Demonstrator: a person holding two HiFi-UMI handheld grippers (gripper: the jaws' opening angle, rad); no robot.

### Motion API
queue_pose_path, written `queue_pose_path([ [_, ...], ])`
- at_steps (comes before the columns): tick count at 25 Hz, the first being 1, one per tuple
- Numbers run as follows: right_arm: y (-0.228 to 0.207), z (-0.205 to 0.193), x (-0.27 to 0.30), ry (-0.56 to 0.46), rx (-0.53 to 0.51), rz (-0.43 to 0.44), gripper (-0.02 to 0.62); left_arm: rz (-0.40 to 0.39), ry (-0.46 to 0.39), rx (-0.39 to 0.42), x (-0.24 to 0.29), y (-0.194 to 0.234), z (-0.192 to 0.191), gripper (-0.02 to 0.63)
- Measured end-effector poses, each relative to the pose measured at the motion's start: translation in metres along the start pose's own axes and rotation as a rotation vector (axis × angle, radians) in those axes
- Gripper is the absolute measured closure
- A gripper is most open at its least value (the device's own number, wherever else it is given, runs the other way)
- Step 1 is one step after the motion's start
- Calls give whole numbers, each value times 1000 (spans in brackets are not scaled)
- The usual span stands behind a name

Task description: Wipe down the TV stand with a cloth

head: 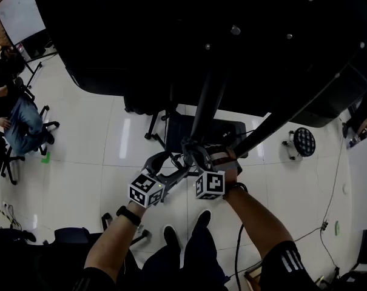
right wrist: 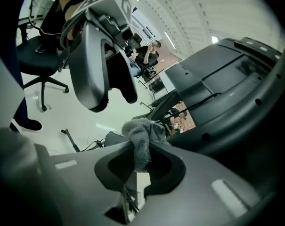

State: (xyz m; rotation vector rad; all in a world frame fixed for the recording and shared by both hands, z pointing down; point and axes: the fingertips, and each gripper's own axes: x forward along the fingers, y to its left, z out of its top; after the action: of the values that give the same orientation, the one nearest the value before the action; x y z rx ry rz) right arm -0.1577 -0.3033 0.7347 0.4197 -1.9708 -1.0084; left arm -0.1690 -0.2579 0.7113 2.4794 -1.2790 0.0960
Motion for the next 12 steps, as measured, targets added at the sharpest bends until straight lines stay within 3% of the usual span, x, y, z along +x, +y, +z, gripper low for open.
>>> queue_pose_path([
  [12, 83, -48, 60, 41, 52, 69, 558, 3, 102, -32, 31, 25, -91, 236],
])
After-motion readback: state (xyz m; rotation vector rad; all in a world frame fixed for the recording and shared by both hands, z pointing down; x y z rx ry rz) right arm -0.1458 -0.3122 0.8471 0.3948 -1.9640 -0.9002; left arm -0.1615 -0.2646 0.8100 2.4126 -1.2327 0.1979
